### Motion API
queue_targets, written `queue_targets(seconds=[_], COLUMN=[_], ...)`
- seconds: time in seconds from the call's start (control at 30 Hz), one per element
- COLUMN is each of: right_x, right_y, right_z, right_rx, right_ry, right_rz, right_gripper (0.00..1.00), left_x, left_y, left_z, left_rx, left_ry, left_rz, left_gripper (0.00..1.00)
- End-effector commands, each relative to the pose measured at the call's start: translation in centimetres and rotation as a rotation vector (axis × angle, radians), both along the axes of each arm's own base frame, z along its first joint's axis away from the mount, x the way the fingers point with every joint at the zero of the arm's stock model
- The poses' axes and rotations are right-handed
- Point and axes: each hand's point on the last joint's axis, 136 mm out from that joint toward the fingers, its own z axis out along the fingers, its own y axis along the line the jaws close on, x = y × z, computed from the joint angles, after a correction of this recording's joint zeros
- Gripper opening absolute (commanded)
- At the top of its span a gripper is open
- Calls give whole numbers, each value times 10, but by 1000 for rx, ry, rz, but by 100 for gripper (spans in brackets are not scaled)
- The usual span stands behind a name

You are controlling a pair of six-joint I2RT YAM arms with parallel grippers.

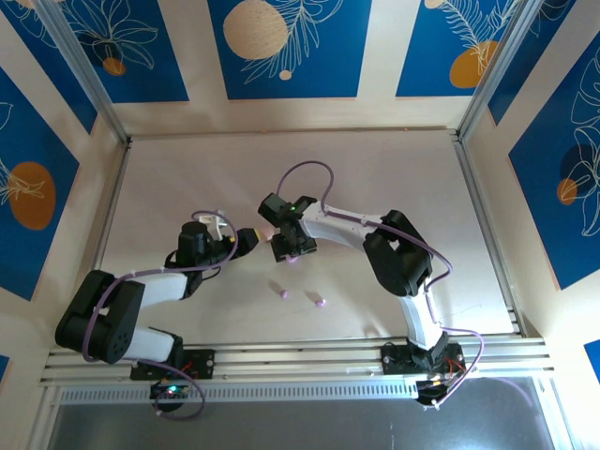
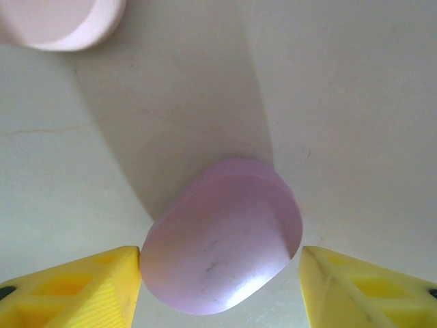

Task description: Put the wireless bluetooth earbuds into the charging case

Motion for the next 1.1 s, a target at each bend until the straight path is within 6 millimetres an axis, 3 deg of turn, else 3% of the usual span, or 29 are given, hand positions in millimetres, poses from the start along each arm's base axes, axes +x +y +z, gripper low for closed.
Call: queue_targets(seconds=[0.0,0.3,0.7,1.07], right_x=[4,8,7,15], right_y=[0,-6,-16,-17], right_z=[3,-3,-1,1], right_rx=[-13,-31,-41,-26], right_ry=[1,33,31,26], right_rz=[10,-52,-84,-101], right_gripper=[66,67,56,60], left_x=[2,2,2,2], left_y=[2,2,2,1], left_z=[0,0,0,0], left_rx=[-8,-9,-11,-11], left_ry=[-11,-11,-11,-11], left_rz=[4,2,1,0], left_gripper=[84,85,85,85])
